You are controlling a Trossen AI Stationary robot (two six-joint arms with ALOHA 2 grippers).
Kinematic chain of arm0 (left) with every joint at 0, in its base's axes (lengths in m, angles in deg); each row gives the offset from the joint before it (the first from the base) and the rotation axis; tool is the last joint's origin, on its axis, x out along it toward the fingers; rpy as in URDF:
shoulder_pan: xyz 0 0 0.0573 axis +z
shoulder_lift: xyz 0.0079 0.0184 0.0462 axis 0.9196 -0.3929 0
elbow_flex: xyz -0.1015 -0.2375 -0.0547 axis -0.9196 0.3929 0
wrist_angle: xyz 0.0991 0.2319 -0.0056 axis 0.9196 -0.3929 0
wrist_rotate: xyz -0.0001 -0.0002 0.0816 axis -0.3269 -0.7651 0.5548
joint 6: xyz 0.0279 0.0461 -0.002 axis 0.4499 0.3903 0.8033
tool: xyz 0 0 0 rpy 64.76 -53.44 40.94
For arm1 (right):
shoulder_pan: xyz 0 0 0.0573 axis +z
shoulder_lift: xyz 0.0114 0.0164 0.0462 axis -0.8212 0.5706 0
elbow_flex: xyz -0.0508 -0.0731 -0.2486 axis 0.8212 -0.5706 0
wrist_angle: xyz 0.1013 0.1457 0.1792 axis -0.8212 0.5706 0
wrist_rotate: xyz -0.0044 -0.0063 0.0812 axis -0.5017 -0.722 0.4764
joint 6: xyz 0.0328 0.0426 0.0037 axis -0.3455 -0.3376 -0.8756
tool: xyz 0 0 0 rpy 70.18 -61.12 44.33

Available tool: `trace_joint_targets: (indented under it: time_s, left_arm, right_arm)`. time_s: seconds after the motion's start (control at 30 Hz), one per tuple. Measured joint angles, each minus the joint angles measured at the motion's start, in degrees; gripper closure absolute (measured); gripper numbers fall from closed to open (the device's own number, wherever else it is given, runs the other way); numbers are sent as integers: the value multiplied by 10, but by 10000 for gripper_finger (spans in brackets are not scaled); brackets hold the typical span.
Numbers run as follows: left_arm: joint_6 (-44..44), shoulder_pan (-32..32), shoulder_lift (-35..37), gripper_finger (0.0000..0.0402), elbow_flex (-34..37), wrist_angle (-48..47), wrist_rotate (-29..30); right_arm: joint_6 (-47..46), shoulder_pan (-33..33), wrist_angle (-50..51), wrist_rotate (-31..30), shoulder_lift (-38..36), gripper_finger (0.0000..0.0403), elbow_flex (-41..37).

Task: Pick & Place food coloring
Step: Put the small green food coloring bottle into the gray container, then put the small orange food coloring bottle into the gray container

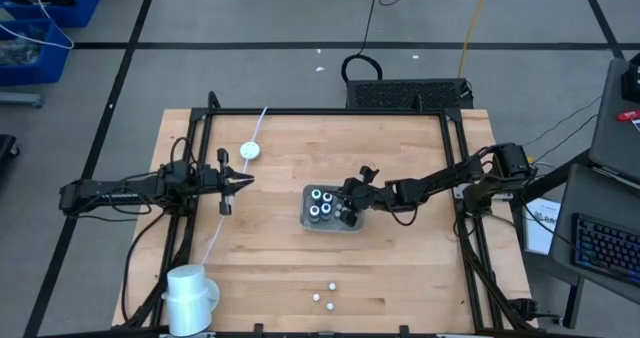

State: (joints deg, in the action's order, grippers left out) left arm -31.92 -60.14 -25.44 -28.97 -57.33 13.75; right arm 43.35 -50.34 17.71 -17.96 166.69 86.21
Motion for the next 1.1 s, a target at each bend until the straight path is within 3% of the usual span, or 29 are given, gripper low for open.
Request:
trace_joint_targets:
  time_s: [0.83, 1.1]
  left_arm:
    - [1, 0, 0, 360, 0, 0, 0]
    - [2, 0, 0, 360, 0, -1, 0]
  right_arm:
    - [14, -1, -2, 11, -1, 309, 0]
    - [19, 0, 22, 9, -68, 312, -1]
